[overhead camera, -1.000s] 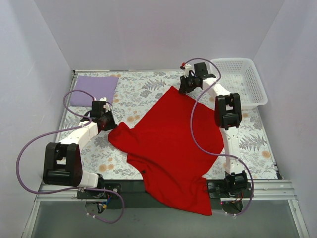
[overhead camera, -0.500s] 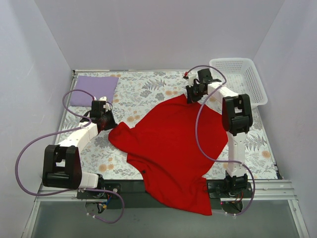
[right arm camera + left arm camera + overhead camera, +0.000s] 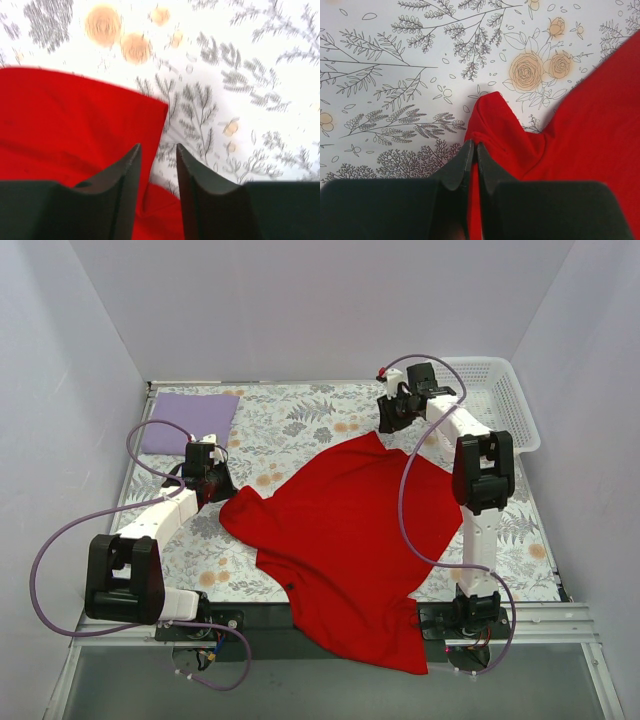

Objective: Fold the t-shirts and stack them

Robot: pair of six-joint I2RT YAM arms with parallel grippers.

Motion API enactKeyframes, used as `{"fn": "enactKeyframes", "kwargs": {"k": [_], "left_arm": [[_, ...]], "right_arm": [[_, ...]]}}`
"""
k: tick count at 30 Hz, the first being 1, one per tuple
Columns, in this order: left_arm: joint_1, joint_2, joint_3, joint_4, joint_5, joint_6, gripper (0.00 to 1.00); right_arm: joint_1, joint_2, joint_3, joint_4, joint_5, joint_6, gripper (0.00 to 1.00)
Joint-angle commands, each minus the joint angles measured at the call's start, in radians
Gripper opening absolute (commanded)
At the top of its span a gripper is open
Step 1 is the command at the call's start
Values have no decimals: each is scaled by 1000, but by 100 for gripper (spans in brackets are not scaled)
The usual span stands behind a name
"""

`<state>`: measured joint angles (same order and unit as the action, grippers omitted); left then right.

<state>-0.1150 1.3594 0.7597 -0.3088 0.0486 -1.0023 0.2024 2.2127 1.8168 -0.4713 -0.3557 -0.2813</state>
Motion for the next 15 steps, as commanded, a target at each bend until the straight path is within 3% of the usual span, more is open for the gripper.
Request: {"fn": "enactKeyframes", "kwargs": {"k": [1,7,15], "left_arm": [[-5,-26,-10,13,-12,5,0],[-5,-19,-10,13,-13,5,0],[-6,-16,-8,14,-12,5,0]], "right_arm": [[-8,54,96,0,-72,43,43],[-9,191,220,-16,-144,97,45],[-12,222,211,-23,-135,94,51]]}}
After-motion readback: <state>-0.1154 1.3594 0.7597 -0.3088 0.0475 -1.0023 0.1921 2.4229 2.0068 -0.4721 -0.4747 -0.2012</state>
